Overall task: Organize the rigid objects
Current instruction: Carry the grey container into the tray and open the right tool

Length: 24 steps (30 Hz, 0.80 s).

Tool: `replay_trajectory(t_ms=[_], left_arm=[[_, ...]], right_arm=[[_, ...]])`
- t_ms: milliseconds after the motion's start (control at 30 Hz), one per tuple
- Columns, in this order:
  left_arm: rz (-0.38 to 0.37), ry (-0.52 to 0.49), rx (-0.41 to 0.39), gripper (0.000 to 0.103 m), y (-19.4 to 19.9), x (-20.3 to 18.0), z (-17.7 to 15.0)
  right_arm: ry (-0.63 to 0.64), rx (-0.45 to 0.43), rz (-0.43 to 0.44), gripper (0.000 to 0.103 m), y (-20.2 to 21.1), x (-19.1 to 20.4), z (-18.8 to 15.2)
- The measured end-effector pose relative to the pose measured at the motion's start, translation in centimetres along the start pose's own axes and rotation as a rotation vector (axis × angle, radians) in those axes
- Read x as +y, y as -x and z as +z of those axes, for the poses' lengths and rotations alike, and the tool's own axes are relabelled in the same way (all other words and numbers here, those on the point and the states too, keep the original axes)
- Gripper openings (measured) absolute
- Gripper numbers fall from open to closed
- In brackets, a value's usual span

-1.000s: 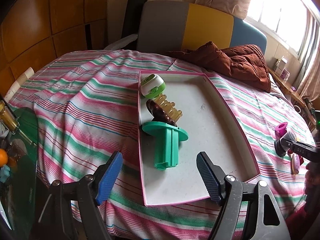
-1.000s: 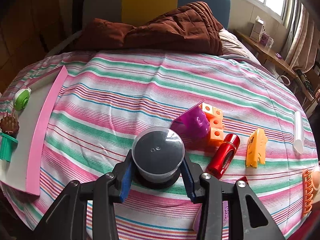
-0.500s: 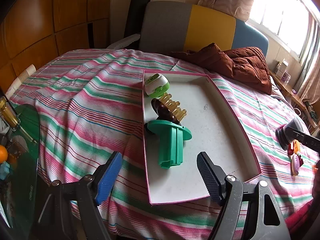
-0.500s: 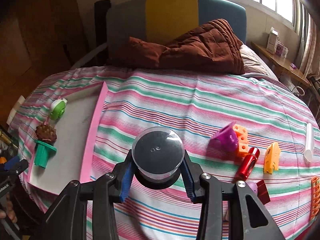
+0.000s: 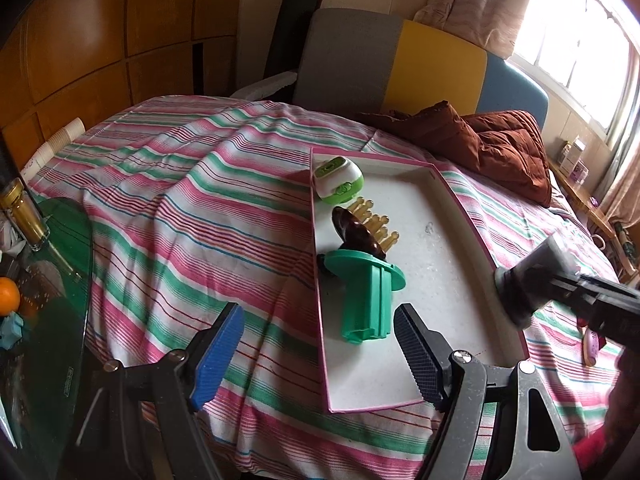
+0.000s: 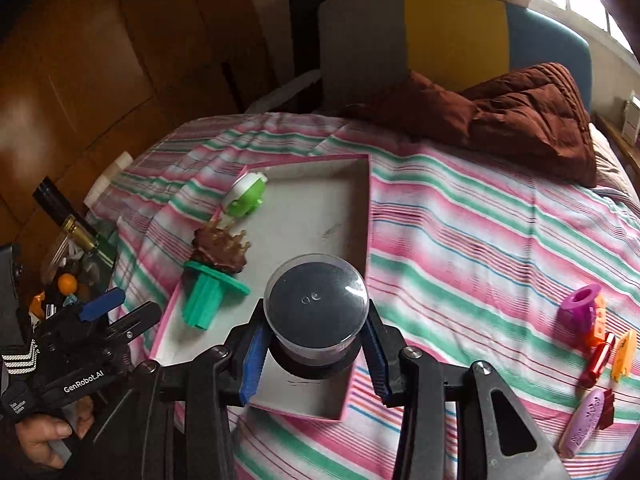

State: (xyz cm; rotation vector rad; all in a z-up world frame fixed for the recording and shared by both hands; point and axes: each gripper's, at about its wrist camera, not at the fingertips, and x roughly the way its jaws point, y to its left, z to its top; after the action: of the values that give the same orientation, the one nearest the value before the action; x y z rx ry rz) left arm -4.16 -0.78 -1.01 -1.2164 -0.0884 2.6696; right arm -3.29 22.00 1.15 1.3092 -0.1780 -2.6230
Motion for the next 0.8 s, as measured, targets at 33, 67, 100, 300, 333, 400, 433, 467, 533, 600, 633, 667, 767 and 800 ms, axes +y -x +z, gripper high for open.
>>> replay_trajectory(t_ms=[33, 67, 100, 300, 333, 400, 433, 467, 533, 600, 633, 667, 767, 800], left_arm=[[0.003, 0.002, -0.001, 0.078, 0.0, 0.1, 0.0], [0.005, 0.006, -0.002, 0.078, 0.0, 0.3, 0.1], [0.006, 0.01, -0.001, 0.078, 0.0, 0.5, 0.1], [0.024, 0.039, -0.008, 0.08, 0.1, 1.6, 0.2], [0.028, 0.047, -0.009, 0.08, 0.2, 1.9, 0.3], [0.03, 0.054, -0.011, 0.08, 0.2, 2.3, 0.3], [0.032, 0.057, -0.01, 0.08, 0.1, 2.4, 0.4], [0.033, 0.06, -0.012, 0.08, 0.1, 2.5, 0.4], [0.031, 0.064, -0.012, 0.08, 0.1, 2.6, 0.4], [0.031, 0.064, -0.013, 0.08, 0.2, 2.6, 0.4], [0.031, 0.063, -0.016, 0.08, 0.2, 2.6, 0.4], [0.031, 0.063, -0.02, 0.08, 0.3, 2.6, 0.5], [0.031, 0.062, -0.03, 0.08, 0.6, 2.6, 0.7], [0.031, 0.063, -0.032, 0.08, 0.7, 2.6, 0.7]], right_arm=[[0.012, 0.016, 0.017, 0.043, -0.7, 0.8, 0.0], [0.025, 0.036, 0.03, 0.043, -1.5, 1.7, -0.1], [0.038, 0.056, 0.035, 0.043, -2.3, 2.5, -0.2], [0.096, 0.164, 0.088, 0.045, -6.7, 6.1, -1.3], [0.098, 0.165, 0.094, 0.046, -7.0, 6.3, -1.4], [0.092, 0.161, 0.102, 0.048, -7.1, 6.3, -1.5], [0.081, 0.167, 0.113, 0.048, -7.1, 6.1, -1.5], [0.067, 0.176, 0.122, 0.048, -7.3, 5.9, -1.5], [0.054, 0.185, 0.132, 0.05, -7.2, 5.6, -1.5], [0.054, 0.182, 0.132, 0.052, -6.8, 5.4, -1.5], [0.056, 0.176, 0.143, 0.055, -6.5, 5.4, -1.6], [0.058, 0.167, 0.156, 0.061, -6.2, 5.4, -1.5], [0.05, 0.133, 0.182, 0.072, -5.1, 5.3, -1.5], [0.046, 0.126, 0.181, 0.072, -4.9, 5.2, -1.5]])
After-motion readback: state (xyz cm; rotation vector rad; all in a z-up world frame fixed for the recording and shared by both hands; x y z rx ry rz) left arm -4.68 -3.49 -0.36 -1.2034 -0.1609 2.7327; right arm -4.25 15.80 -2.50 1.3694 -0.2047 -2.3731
